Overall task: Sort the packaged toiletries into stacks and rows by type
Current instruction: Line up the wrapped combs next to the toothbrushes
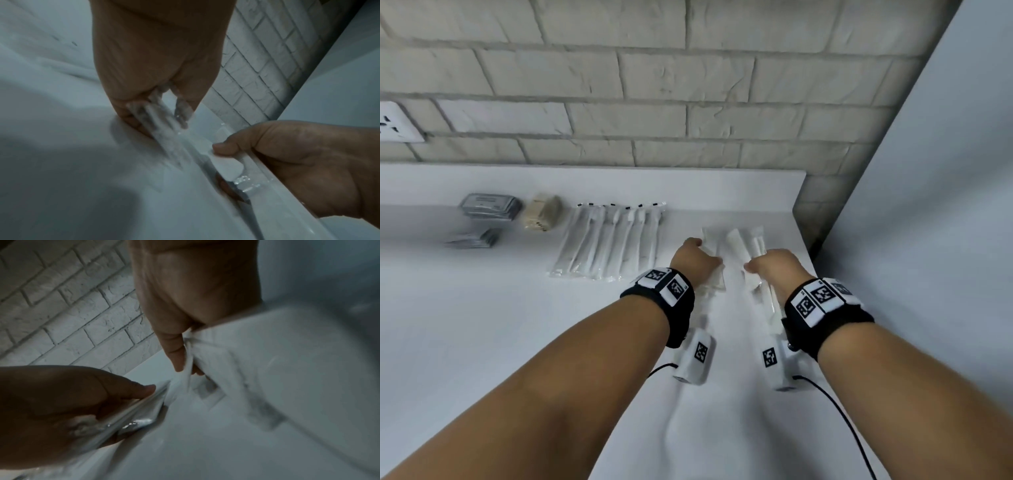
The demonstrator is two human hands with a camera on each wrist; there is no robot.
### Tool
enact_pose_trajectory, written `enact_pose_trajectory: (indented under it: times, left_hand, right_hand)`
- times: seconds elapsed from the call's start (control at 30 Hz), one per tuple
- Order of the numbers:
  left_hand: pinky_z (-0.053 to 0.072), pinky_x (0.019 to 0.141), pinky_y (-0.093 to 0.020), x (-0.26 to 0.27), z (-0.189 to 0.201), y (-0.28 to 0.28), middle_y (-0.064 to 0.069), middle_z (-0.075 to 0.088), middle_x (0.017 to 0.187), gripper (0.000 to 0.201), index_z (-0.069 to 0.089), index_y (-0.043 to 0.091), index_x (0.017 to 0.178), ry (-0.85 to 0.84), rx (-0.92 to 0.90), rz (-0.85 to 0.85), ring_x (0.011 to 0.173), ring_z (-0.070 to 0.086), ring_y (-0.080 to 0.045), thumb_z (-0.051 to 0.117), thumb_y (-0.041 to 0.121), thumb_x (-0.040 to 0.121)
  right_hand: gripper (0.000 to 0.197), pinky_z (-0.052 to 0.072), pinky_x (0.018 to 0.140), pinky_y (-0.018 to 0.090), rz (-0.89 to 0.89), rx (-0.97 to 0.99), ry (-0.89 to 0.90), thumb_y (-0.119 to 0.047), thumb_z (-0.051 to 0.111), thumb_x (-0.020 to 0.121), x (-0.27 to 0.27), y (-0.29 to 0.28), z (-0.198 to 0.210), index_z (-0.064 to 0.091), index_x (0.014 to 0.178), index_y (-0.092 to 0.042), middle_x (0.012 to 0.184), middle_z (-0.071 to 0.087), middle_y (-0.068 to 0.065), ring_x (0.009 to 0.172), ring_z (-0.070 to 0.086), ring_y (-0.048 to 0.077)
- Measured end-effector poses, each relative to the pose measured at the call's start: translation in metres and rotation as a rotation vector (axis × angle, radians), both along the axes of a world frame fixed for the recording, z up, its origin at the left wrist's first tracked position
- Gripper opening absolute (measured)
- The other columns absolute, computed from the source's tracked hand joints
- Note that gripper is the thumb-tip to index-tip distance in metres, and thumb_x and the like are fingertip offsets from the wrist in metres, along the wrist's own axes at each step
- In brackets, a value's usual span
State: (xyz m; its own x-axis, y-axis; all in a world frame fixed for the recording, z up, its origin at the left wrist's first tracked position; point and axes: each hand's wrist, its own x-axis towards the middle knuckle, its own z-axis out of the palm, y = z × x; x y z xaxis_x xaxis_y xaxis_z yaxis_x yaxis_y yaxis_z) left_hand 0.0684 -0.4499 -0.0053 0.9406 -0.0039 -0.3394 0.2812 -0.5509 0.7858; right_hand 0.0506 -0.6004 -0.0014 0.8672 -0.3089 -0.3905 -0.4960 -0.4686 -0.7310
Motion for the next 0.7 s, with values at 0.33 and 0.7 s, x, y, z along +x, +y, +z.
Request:
enact_pose_trajectory:
  times: [0.33, 0.7]
  left_hand:
    - [0.047, 0.101, -0.038, 0.044, -0.005, 0.020, -0.010, 0.058, 0.126, 0.038, 0.055, 0.008, 0.130, 0.071, 0.100, -0.105, 0.114, 0.058, -0.028, 0.050, 0.004, 0.093]
    - [0.043, 0.072, -0.026, 0.028, -0.008, 0.014, -0.002, 0.059, 0.103, 0.072, 0.048, 0.009, 0.115, -0.062, 0.499, -0.426, 0.091, 0.057, -0.019, 0.085, 0.043, 0.063]
  right_hand:
    - [0.050, 0.043, 0.093, 0.035, 0.326, -0.468, 0.081, -0.043, 0.058, 0.083, 0.053, -0.015, -0.004, 0.053, 0.126, -0.018, 0.130, 0.046, 0.013, 0.120, 0.047, 0.034]
    - [0.041, 0.047, 0.092, 0.041, 0.716, -0.742, -0.202, -0.010, 0.052, 0.089, 0.051, 0.015, -0.011, 0.059, 0.122, -0.033, 0.123, 0.048, 0.005, 0.113, 0.050, 0.029]
